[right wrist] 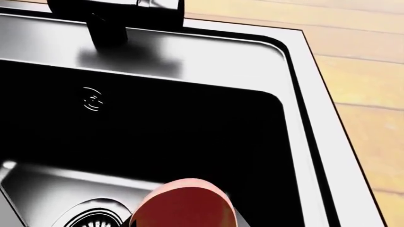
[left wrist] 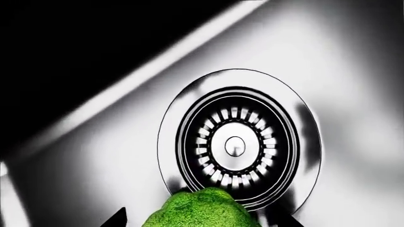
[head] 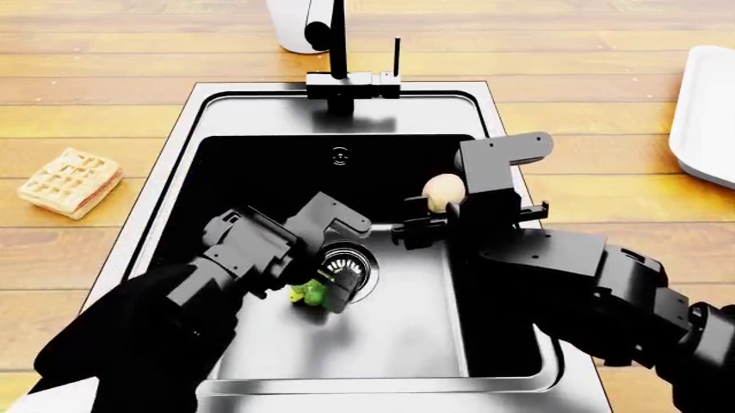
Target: Pick up the fruits and vegetables and place them in the sink. Turn on the sink faucet to wash them. Then turn the sink off and put them in the tray.
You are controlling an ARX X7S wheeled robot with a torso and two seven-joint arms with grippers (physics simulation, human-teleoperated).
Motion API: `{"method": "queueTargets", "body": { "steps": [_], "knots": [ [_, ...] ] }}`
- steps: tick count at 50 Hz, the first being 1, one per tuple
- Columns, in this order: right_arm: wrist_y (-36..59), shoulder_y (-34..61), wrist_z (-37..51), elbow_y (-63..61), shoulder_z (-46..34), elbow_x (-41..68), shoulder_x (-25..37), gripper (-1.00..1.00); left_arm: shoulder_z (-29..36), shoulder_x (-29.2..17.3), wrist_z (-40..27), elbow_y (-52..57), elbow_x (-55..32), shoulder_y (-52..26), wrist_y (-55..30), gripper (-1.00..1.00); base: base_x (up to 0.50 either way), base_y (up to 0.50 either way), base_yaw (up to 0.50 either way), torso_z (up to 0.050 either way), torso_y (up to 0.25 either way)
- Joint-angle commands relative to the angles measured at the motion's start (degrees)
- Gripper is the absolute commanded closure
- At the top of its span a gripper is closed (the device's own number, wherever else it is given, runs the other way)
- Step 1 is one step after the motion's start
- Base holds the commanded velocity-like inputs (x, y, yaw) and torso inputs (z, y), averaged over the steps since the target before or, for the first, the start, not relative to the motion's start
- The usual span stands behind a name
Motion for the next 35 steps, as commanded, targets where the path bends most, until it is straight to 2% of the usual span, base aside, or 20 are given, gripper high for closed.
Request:
{"method": "queueTargets", "body": {
  "steps": [1, 23, 24, 35],
  "knots": [
    [0.57, 0.07, -0.83, 1.06, 0.17, -1.17, -0.56, 1.00, 9.18, 1.37, 1.35, -5.05, -7.39, 0.75, 2.89, -1.00, 0.00, 0.00, 0.00, 0.000, 0.000],
    [1.41, 0.41, -0.46, 1.11, 0.18, -0.88, -1.19, 1.00, 10.26, 1.38, 1.91, -8.23, -9.25, 2.53, 4.62, -1.00, 0.00, 0.00, 0.00, 0.000, 0.000],
    [1.39, 0.37, -0.48, 1.17, 0.19, -0.89, -1.23, 1.00, 10.14, 1.38, 1.71, -8.29, -9.26, 2.46, 4.98, 1.00, 0.00, 0.00, 0.00, 0.000, 0.000],
    [0.97, -0.09, -0.58, 1.04, 0.38, -1.05, -1.04, 1.00, 9.21, 1.37, -1.06, -8.95, -9.75, 0.93, 8.72, 1.00, 0.00, 0.00, 0.00, 0.000, 0.000]
  ]
}}
